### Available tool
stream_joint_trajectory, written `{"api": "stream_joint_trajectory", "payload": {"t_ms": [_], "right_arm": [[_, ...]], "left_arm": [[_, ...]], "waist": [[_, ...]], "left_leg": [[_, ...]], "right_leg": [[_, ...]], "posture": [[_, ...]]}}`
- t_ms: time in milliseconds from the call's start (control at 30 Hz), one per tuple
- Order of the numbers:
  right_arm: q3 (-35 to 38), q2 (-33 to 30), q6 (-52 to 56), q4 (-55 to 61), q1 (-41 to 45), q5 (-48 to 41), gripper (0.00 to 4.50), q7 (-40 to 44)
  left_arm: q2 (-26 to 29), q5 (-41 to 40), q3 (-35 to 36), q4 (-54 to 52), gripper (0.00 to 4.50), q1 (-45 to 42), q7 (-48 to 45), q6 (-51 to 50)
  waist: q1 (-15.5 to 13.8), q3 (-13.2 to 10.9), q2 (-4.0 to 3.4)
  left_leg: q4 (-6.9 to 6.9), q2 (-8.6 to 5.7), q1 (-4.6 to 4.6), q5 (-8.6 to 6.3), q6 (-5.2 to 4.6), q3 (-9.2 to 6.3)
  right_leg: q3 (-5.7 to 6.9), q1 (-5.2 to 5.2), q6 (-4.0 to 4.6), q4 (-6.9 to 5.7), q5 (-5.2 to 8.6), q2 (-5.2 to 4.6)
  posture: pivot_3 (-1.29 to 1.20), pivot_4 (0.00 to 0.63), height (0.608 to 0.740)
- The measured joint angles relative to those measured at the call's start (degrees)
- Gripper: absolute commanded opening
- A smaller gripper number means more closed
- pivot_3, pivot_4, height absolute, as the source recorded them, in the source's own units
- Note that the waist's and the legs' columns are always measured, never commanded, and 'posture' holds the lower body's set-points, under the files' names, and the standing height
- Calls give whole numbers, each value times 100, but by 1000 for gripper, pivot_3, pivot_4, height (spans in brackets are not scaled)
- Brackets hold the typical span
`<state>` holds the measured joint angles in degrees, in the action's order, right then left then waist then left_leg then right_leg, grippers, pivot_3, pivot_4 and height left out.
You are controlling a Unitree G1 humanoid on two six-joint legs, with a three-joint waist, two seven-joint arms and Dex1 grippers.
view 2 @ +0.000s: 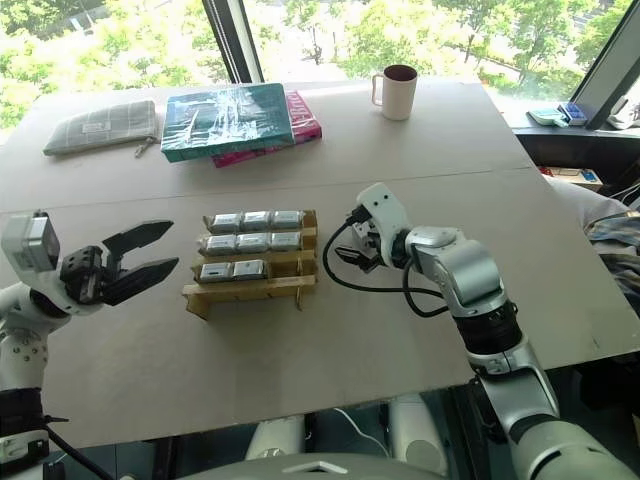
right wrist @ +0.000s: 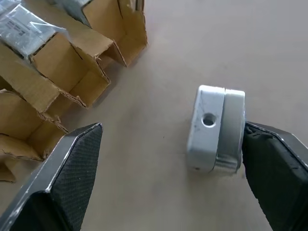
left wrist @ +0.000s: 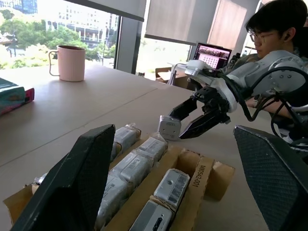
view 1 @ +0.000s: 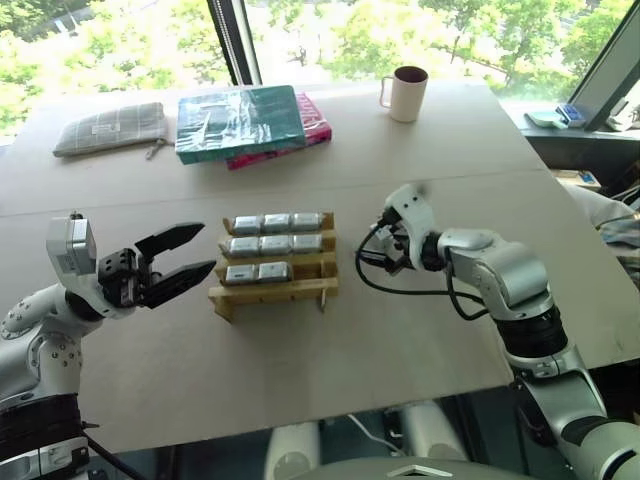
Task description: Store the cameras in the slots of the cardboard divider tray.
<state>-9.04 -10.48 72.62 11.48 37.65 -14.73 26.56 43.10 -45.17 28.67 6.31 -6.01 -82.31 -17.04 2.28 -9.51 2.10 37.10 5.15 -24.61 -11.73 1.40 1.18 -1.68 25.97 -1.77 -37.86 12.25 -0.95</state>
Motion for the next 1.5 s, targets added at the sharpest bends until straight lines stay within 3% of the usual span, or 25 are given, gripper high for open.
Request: {"api": "stream_joint_trajectory", "payload": {"t_ms": [267, 367, 567, 733, 933, 1100, 1200, 1500], "right_arm": [[118, 210, 449, -35, 108, -53, 4461, -525], [118, 204, 330, -180, 109, -18, 3697, -646], [108, 157, -32, -420, 126, 80, 847, -804], [-224, -238, -682, -384, 110, 110, 859, -470], [-1283, -1281, -3009, 485, 153, 254, 859, 1259], [-1661, -1228, -3802, 358, 279, 249, 859, 2087], [-1890, -820, -4177, -302, 357, 389, 859, 2236], [-2028, -467, -4455, -822, 381, 552, 859, 2482]], "left_arm": [[2, 0, -3, -13, 4115, 67, -7, -113], [2, 1, -3, -13, 4115, 67, -22, -113], [5, 1, -1, -13, 4115, 137, -37, -113], [10, 2, 4, -17, 4115, 218, -49, -110], [32, 17, 4, -17, 4115, 287, -123, -96], [43, 19, -3, -38, 4115, 303, -163, -103], [117, 31, -13, -65, 4115, 382, -239, -126], [228, 70, 0, -192, 4115, 682, -369, -119]], "waist": [[5, 0, 0], [7, -1, -1], [12, -1, -1], [9, -3, -4], [13, -4, -5], [6, -3, -3], [5, -2, -1], [-20, -4, -4]], "left_leg": [[0, 0, -2, 0, 0, 0], [0, -1, -2, 0, 0, 0], [-2, 0, -3, 0, 0, 0], [-2, 0, -4, 0, 0, 0], [-16, 0, 0, 0, 0, 0], [-15, 1, 2, 0, 0, 0], [-9, 1, 0, 0, 0, 0], [-10, 0, -3, 0, 0, 2]], "right_leg": [[1, 0, -1, 3, 1, -2], [1, 0, -1, 3, 1, -2], [1, 1, -1, 5, 1, -1], [1, 2, -3, 7, 2, -2], [1, 4, -4, 15, 3, 0], [1, 3, -4, 13, 3, 1], [2, 3, -3, 11, 3, 1], [4, 5, -2, 13, 2, -3]], "posture": [[0, 150, 740], [0, 150, 740], [0, 150, 740], [0, 150, 740], [0, 150, 740], [0, 150, 740], [0, 150, 740], [0, 150, 740]]}}
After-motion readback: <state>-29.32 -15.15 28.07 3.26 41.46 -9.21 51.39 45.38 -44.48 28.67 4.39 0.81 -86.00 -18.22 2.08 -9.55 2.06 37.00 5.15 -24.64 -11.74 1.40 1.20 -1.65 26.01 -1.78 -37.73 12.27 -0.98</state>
